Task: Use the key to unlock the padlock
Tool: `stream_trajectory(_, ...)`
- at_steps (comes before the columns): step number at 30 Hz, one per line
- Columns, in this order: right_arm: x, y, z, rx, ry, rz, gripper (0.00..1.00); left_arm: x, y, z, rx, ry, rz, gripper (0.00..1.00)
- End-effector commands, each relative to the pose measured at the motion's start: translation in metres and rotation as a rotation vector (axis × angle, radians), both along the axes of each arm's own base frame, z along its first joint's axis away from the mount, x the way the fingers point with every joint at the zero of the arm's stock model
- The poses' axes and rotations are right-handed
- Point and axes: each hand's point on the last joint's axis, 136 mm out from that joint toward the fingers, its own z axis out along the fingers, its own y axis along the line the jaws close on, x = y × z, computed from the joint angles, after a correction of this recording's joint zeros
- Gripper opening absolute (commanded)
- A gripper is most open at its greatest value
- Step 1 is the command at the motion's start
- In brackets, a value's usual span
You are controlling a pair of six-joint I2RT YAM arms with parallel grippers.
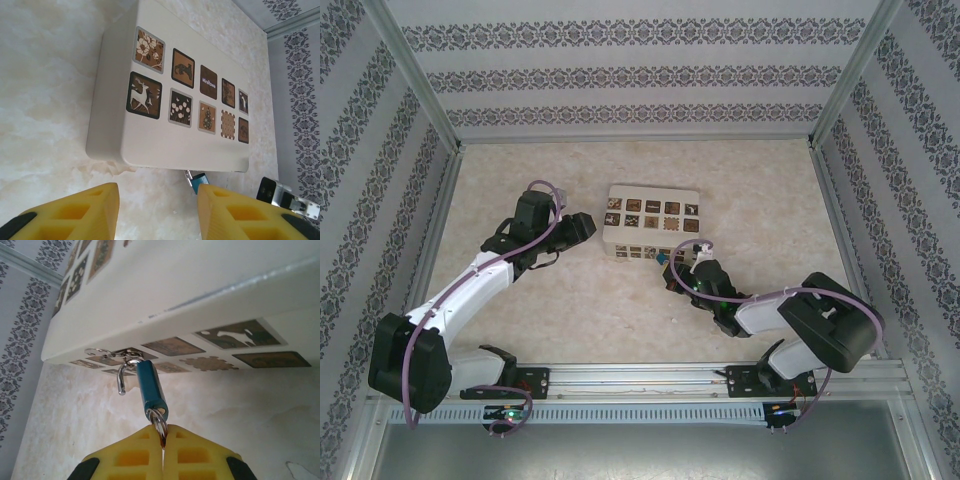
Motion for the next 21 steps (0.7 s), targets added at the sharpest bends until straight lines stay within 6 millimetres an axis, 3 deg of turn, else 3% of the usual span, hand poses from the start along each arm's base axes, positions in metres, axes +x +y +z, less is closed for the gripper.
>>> stream_trajectory(1,0.003,-0.001,-0.010,-0.008,0.044,-0.021,0.00,0.004,0.002,0.006,0.004,-0.019,-0.009,0.45)
stream_trajectory(21,0.006,0.002,-0.028,-0.024,0.100,-0.029,0.00,0.008,0.000,-0.001,-0.020,-0.006,-0.006,0.45)
